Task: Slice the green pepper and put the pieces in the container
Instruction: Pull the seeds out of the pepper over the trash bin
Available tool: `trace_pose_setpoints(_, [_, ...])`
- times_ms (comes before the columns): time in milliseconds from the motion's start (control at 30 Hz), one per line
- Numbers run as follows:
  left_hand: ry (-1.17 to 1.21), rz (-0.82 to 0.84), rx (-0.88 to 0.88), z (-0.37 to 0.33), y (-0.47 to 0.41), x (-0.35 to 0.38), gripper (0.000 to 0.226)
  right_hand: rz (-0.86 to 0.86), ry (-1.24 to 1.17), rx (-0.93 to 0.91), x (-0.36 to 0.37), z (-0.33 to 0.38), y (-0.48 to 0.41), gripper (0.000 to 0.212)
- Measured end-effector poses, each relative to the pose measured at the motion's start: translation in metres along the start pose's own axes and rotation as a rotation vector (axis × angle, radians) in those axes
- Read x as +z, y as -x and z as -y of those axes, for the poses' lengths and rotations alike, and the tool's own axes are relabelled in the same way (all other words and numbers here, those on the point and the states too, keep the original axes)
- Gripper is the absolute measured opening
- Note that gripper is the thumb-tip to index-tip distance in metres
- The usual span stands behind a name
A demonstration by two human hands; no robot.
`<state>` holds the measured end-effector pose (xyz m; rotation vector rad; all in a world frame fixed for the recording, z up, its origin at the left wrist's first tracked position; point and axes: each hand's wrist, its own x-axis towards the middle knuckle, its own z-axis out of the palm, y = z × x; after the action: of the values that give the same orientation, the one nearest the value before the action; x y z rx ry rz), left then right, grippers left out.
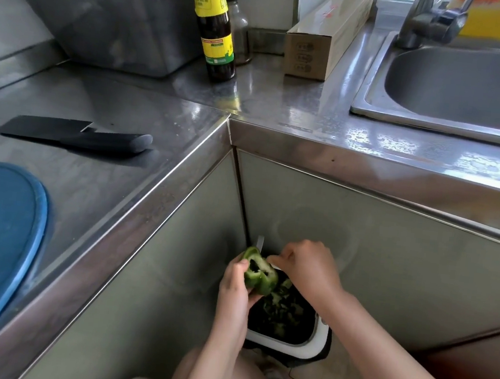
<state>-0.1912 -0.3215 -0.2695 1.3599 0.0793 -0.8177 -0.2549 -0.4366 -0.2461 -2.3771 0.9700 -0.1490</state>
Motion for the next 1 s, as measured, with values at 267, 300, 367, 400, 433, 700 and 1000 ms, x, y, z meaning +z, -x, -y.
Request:
trace_pose_setpoints(267, [-0.058,0.116,0.087,0.005,-0.001,-0.003,0.029,0.064,-0.078,-0.068,0.001,0.016,0.000,0.027])
trace_pose_setpoints(300, [-0.062,0.141,0.092,0.006,0.000,-0.002,0.035,0.071,-0.041,-0.068,0.001,0.019,-0.001,0.024])
trace_pose_setpoints(367, [-0.068,0.175,0.099,0.008,0.000,-0.002,0.045,0.069,0.022,-0.069,0.001,0.022,-0.002,0.018])
trace_pose_setpoints(400, [-0.069,0.177,0.104,0.009,0.001,-0.002,0.047,0.071,0.045,-0.071,0.002,0.023,-0.001,0.017])
trace_pose_setpoints(433, [-0.067,0.172,0.110,0.010,0.000,-0.003,0.047,0.076,0.061,-0.074,0.003,0.026,0.000,0.018])
trace_pose_setpoints(700, [0.048,0.158,0.139,0.011,0.001,-0.003,0.059,0.039,-0.043,-0.010,0.006,0.037,0.002,0.015])
trace_pose_setpoints(1000, [0.010,0.243,0.135,0.008,0.003,-0.008,0.063,0.101,-0.042,-0.062,-0.010,0.032,0.006,0.014])
